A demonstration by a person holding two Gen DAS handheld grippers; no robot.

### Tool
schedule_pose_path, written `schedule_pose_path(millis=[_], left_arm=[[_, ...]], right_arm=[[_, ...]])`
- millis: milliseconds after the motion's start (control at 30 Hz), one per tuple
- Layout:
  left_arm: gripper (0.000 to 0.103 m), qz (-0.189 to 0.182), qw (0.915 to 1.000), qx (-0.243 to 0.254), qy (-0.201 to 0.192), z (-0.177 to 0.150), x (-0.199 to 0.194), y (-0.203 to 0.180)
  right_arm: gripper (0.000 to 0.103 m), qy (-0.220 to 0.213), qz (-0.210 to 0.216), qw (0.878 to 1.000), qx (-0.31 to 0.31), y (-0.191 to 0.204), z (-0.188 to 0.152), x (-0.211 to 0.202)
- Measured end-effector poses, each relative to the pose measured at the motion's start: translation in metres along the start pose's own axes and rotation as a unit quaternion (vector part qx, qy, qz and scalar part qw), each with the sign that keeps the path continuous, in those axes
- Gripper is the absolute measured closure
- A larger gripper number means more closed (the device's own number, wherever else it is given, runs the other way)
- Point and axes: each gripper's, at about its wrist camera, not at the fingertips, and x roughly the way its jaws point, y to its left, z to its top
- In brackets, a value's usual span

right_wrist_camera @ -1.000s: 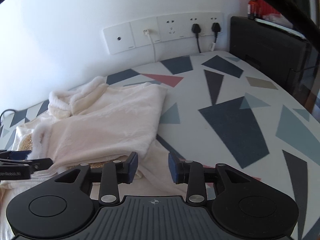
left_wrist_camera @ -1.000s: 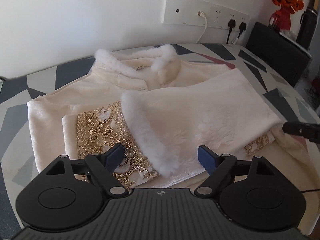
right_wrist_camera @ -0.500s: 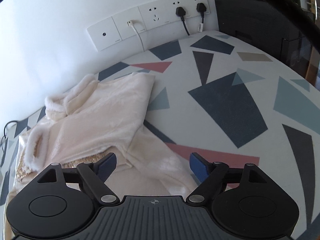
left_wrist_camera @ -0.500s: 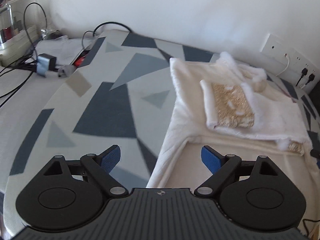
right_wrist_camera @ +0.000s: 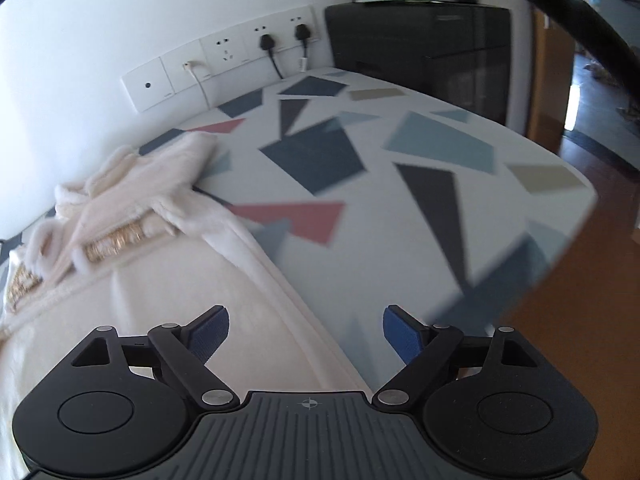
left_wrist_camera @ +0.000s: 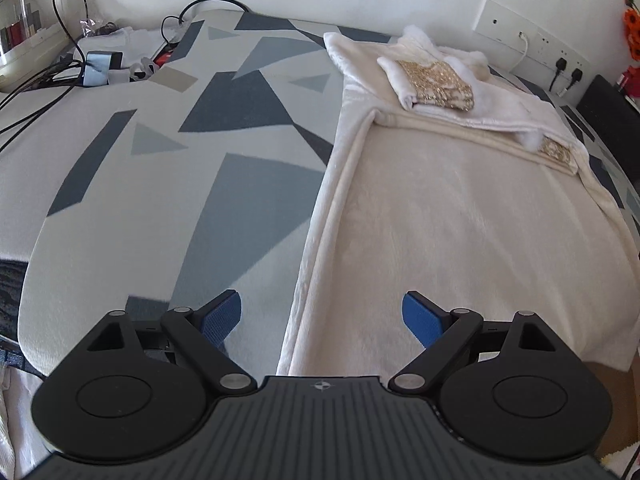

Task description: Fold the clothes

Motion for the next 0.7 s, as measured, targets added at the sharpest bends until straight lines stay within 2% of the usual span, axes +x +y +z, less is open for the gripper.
schedule_pose_path(millis=[167,233,300,367,500,533,567,600,633,667,700], left_arm=[[0.011,0.015,0.9978,0.062,-0.018,-0.034,-0.009,-0.009],[0.011,0.008,0.9982,0.056,-0.019,-0.037,-0.011,-0.012],[0.013,0.007,0.9978,0.061,-0.024,-0.039,-0.011,-0.017],[0.021,0.004,0.9972,0.067,-0.032,-0.040,-0.012,-0.021],[0.027,0.003,0.9960,0.081,-0.039,-0.039,-0.012,-0.026],[0.035,0.000,0.9955,0.085,-0.041,-0.038,-0.012,-0.027],[0.058,-0.006,0.9950,0.090,-0.043,-0.037,-0.013,-0.028],[0.076,-0.013,0.9945,0.094,-0.044,-0.036,-0.014,-0.029],[0.092,-0.016,0.9948,0.093,-0.036,-0.032,-0.015,-0.031],[0.093,-0.014,0.9954,0.090,-0.029,-0.029,-0.016,-0.032],[0.093,-0.015,0.9955,0.088,-0.030,-0.028,-0.018,-0.032]], right_arm=[[0.021,0.000,-0.028,0.999,-0.043,-0.023,-0.063,-0.027],[0.021,-0.010,-0.032,0.998,-0.059,-0.029,-0.079,-0.033],[0.021,-0.018,-0.032,0.997,-0.064,-0.033,-0.088,-0.033],[0.022,-0.014,-0.021,0.998,-0.066,-0.035,-0.091,-0.027],[0.027,-0.003,0.005,0.996,-0.086,-0.030,-0.095,-0.010],[0.031,0.002,0.010,0.996,-0.088,-0.028,-0.095,-0.006],[0.037,0.006,0.015,0.996,-0.090,-0.026,-0.095,-0.002],[0.063,0.019,0.024,0.996,-0.080,-0.026,-0.094,0.002],[0.094,0.034,0.036,0.997,-0.066,-0.026,-0.092,0.004],[0.096,0.050,0.049,0.996,-0.051,-0.027,-0.089,0.005],[0.096,0.044,0.055,0.997,-0.041,-0.027,-0.088,-0.001]])
